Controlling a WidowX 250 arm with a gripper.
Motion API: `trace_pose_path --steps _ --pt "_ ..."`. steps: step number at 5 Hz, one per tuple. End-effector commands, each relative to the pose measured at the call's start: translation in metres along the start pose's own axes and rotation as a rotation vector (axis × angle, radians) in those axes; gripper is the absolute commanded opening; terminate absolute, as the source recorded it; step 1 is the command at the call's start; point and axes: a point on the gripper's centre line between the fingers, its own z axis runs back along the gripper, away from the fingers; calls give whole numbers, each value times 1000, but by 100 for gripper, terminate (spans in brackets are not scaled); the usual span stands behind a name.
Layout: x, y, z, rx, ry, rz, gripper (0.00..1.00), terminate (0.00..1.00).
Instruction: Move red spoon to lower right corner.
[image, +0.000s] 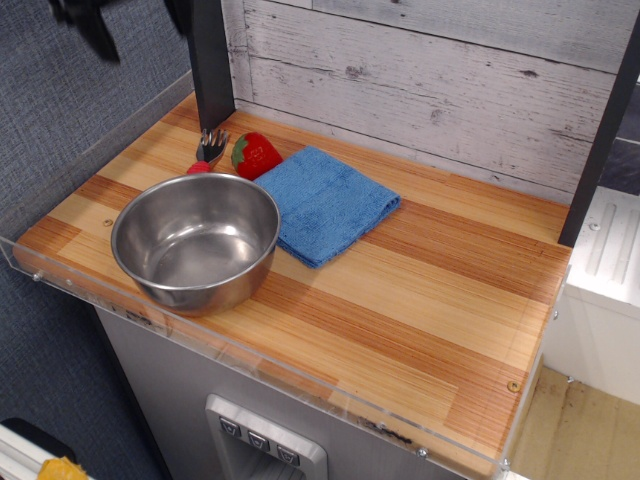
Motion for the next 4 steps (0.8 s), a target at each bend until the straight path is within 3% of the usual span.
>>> trace_pose_path --steps 1,4 --pt "-14 15 -17 49 11 -50 100 0" --pt "-36 26 -61 130 82 -107 100 0"
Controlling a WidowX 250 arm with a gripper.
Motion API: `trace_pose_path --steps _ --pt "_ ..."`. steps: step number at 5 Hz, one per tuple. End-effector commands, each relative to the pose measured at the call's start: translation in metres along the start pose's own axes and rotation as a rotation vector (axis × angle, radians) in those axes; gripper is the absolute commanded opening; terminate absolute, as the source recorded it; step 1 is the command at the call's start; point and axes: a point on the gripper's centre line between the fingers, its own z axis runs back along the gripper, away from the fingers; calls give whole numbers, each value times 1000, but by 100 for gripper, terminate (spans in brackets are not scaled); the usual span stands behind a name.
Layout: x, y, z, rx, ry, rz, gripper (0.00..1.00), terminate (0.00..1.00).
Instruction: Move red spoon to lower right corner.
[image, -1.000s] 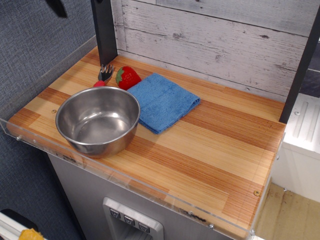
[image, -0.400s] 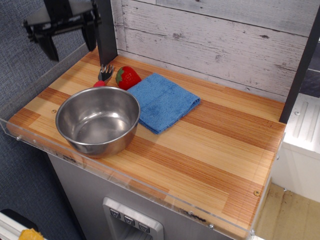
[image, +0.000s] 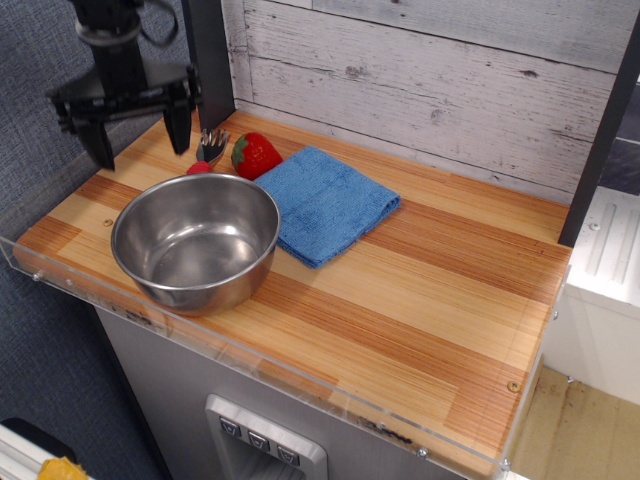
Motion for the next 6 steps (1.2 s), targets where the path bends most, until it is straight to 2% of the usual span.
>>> trace_pose_path --steps 1,4,5,6 --pt "4 -9 -13 4 6 -15 100 0" --pt "8 -27 -45 39 44 -34 100 0" --pt "6 -27 -51 44 49 -38 0 0" --pt "6 -27 -48 38 30 -38 0 0"
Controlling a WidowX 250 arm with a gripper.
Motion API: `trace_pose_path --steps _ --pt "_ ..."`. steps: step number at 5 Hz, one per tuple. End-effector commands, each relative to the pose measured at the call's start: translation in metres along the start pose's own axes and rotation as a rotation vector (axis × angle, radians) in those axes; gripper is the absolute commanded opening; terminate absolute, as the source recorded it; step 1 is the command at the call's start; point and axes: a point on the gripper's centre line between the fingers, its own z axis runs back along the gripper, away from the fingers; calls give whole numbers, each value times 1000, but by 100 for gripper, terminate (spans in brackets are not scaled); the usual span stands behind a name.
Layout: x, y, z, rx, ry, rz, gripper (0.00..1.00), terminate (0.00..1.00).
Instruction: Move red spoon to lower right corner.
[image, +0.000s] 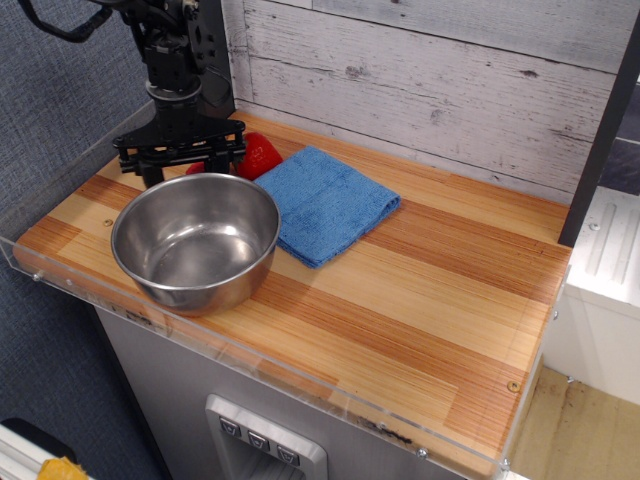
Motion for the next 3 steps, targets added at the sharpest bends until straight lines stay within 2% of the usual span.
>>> trace_pose_path --steps 1,2,3 --pt "6 8 17 -24 -66 23 0 0" --pt "9 11 25 -38 -85 32 0 0" --pt "15 15 44 -70 -113 68 0 0"
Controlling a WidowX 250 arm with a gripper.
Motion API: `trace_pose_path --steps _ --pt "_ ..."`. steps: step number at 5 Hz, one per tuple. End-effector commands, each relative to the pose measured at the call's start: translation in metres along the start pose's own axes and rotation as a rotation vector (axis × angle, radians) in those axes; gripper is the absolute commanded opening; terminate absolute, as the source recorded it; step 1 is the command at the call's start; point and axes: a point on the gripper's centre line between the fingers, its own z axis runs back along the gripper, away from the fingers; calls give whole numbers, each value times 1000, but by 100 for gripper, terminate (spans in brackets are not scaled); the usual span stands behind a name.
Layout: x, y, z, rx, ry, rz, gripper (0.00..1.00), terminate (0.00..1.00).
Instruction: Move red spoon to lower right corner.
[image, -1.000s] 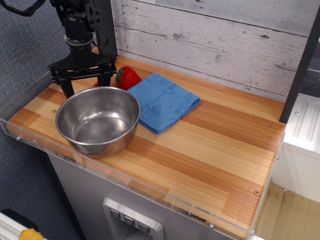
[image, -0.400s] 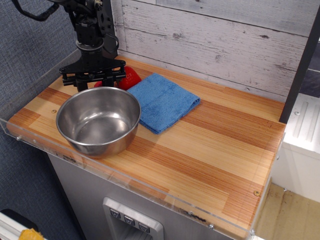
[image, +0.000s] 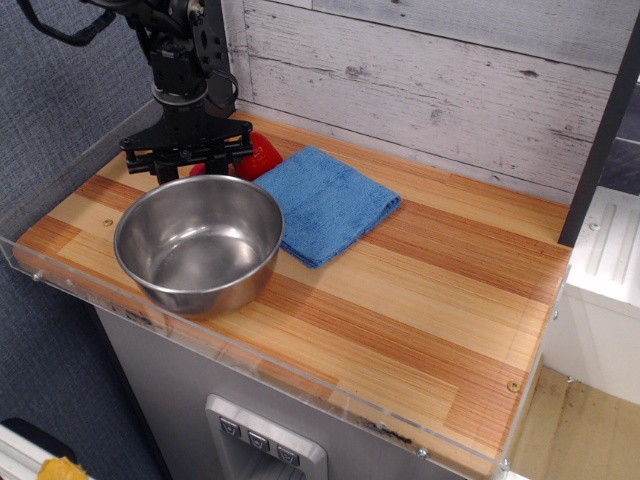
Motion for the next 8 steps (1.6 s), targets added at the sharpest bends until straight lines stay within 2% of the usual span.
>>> trace_pose_path --steps 1,2,4,6,7,8 --pt "30 16 66 -87 -139 96 0 0" --pt "36 15 83 -118 -161 113 0 0" --pt "27 -14 109 -185 -156 58 0 0" --pt "21 -48 174 -320 -195 46 0 0" --pt "9 -58 191 -362 -187 20 0 0" --pt "-11 -67 193 -363 -158 -28 0 0"
